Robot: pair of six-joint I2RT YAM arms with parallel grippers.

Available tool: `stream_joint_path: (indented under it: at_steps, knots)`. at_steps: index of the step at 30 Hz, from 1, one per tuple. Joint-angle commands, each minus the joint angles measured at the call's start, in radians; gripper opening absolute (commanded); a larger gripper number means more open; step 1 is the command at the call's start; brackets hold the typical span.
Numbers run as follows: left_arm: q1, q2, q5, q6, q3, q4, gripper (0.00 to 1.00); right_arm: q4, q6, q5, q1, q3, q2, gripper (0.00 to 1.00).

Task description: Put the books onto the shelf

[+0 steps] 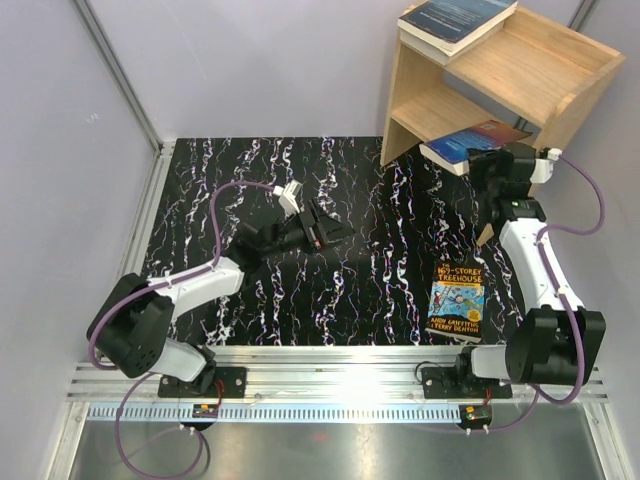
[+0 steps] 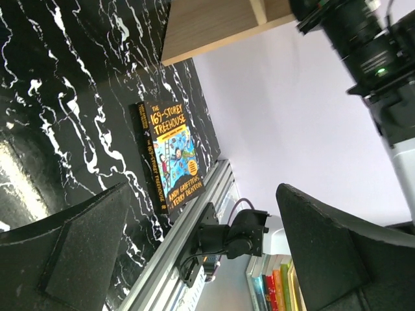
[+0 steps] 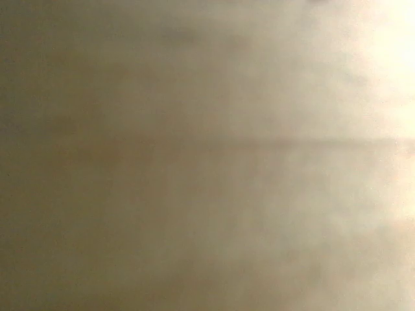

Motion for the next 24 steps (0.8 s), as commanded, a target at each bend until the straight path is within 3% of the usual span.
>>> stream_joint_path:
  at_steps: [1, 7, 12, 19, 24]
  knots:
    - [0.004, -0.047, 0.019, 0.036, -0.018, 0.041, 0.99, 0.017, -0.133, 0.031, 0.135, 0.086, 0.007, 0.00]
    - [0.011, -0.044, 0.031, 0.052, -0.024, 0.031, 0.99, -0.040, -0.134, 0.299, 0.315, 0.046, -0.064, 0.00]
    - [0.016, -0.078, 0.033, 0.067, -0.056, 0.012, 0.99, -0.126, -0.123, 0.455, 0.306, 0.074, -0.084, 0.00]
    - [0.022, -0.072, 0.039, 0.067, -0.075, 0.031, 0.99, -0.229, 0.027, 0.625, 0.292, -0.062, -0.190, 0.00]
    - [0.024, -0.007, 0.047, 0.073, 0.000, 0.012, 0.99, -0.264, 0.127, 0.665, 0.258, -0.133, -0.248, 0.00]
